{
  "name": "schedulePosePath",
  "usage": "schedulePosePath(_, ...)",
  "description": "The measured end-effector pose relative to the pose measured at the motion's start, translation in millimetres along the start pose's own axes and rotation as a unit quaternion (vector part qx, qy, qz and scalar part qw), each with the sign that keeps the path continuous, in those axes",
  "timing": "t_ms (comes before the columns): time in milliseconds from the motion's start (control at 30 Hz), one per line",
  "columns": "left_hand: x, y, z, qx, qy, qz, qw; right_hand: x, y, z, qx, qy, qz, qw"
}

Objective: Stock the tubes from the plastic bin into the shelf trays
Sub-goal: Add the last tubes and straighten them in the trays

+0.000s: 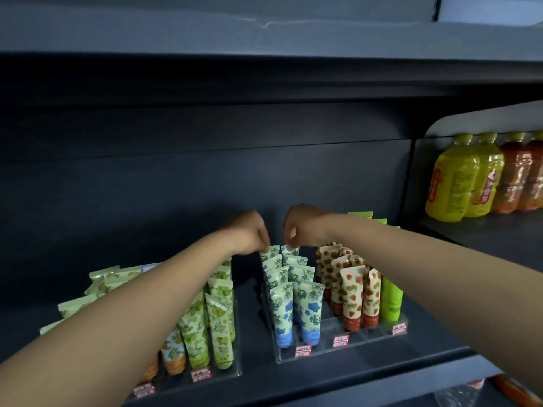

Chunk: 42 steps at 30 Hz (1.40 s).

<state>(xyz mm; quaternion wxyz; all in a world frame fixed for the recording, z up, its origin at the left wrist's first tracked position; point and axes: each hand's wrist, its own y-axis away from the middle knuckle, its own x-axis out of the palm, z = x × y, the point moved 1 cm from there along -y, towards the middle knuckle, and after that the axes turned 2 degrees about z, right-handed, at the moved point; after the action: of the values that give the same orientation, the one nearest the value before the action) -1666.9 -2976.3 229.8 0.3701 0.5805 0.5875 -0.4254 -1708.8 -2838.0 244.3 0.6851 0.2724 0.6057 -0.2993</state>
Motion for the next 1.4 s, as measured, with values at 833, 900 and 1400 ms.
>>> schedulePosePath(833,-1,24,-15,0.008,0.001,0.025,1.000,-5,39,10,-0.017,-0.012,0.011,1.000)
schedulePosePath(900,-1,25,-16,0.017,0.002,0.025,1.000,-3,39,10,-0.022,-0.017,0.005,1.000)
schedulePosePath(1400,-10,54,-27,0.056,0.015,0.048,0.997,-15,66,15,-0.026,-0.033,0.027,0.999)
